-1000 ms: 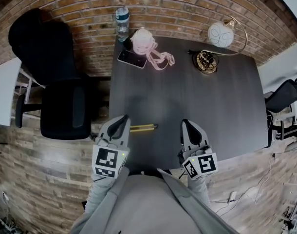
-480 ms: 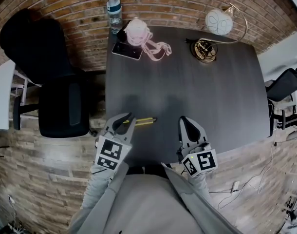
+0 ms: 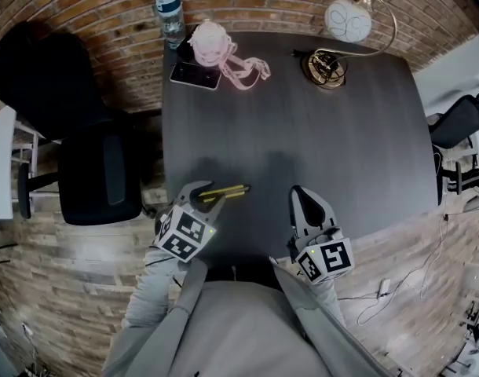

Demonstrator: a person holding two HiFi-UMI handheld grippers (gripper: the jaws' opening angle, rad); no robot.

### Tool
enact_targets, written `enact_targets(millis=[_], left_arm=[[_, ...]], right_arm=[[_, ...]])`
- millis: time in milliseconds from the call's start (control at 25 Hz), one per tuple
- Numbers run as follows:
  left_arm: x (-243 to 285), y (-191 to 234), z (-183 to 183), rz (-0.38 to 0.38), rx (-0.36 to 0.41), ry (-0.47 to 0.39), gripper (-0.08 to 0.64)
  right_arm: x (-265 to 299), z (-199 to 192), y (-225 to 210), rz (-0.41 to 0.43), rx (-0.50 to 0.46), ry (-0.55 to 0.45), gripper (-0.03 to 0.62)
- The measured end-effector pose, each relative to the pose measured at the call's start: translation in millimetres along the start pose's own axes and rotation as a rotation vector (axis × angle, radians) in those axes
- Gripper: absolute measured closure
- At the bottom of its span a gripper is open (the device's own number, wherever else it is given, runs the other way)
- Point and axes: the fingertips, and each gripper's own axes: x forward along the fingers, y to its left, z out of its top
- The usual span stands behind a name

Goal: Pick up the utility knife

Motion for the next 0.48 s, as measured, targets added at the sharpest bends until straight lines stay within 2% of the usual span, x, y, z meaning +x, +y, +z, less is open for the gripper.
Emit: enact_targets(millis=[160,480], left_arm=[[16,-8,-19,-0.054,0.071,0.08,0.434],[41,-13,-43,-0.132,0.168,0.18,0.373]], right_arm=[[-3,-7,-3,-0.011,0.024,0.008,0.574],[-6,-11,-9,-0.037,0.049,0.012,0.574]])
